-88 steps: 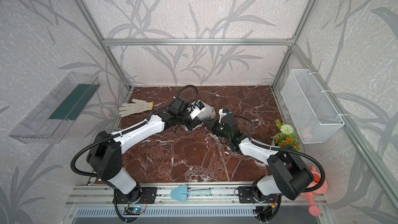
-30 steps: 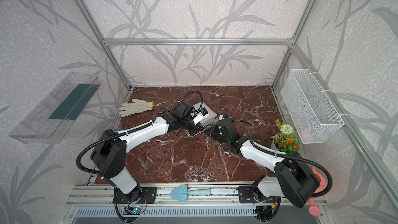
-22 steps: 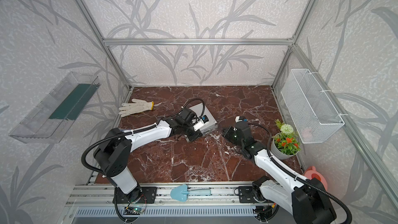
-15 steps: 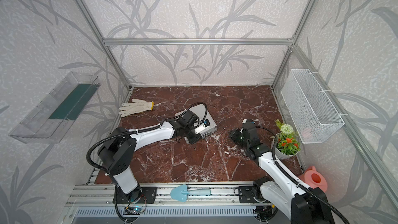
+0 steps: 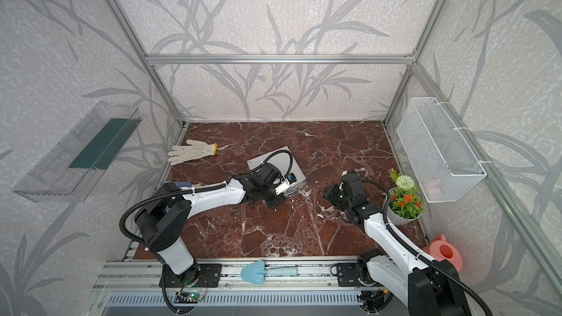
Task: Open the poker set cases
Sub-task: Place the poker set case at the center of the board, then adjust the poker set case at the center of the board.
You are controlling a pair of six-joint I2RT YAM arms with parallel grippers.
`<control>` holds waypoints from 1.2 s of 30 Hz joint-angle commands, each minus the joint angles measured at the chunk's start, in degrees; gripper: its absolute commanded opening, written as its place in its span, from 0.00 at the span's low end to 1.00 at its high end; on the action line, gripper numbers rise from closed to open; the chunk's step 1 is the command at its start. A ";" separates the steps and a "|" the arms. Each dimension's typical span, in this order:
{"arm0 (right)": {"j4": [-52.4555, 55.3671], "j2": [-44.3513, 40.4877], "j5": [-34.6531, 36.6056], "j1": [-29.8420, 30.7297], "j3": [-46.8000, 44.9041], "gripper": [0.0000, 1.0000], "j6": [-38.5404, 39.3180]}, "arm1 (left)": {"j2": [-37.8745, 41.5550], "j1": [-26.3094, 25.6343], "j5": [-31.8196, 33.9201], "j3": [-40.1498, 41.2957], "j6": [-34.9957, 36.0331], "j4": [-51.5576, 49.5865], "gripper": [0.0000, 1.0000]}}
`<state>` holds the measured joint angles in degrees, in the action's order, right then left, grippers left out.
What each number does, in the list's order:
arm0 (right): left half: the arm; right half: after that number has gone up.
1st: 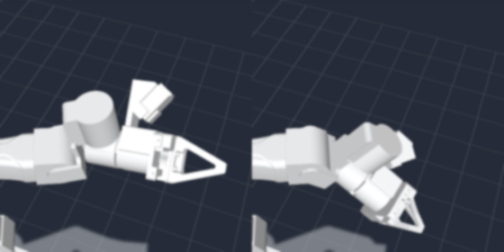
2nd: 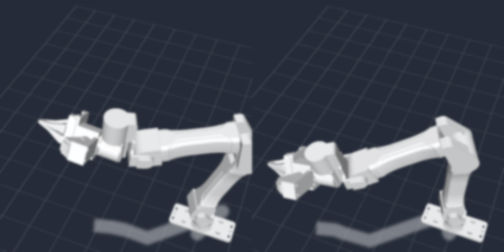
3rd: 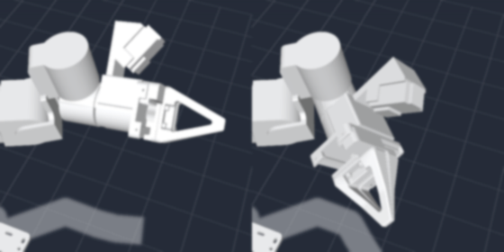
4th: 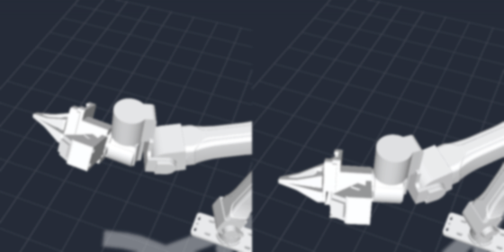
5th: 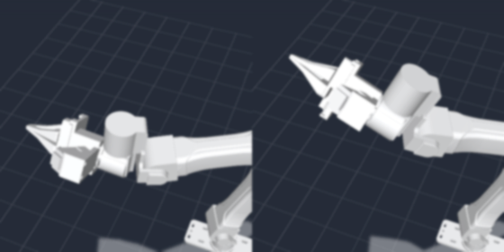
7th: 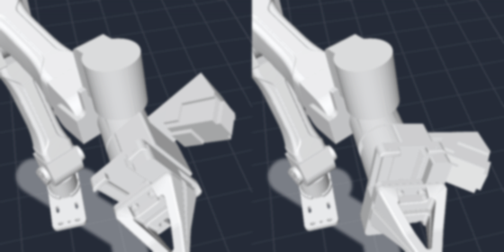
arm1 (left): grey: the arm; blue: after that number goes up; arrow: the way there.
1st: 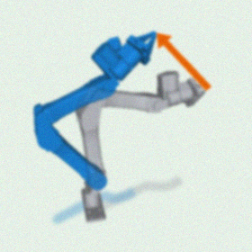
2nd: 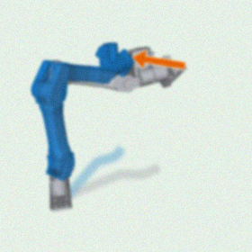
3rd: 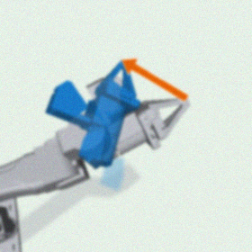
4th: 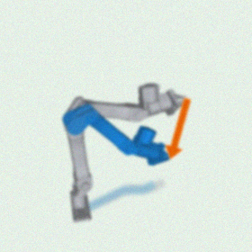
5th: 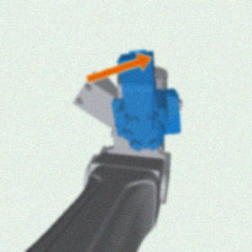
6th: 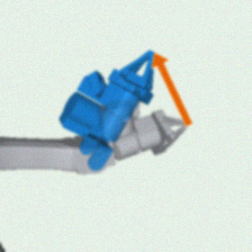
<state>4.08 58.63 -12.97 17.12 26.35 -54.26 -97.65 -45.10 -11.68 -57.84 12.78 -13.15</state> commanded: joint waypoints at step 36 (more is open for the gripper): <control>-7.06 42.68 -10.14 5.26 30.51 0.35 18.05 | 4.34 22.64 7.83 23.08 -52.59 47.52 0.18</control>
<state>-0.86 100.49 -23.05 21.85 56.51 -36.01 -91.48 -22.92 -1.34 -33.56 -38.85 29.28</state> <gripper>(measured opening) 0.347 0.180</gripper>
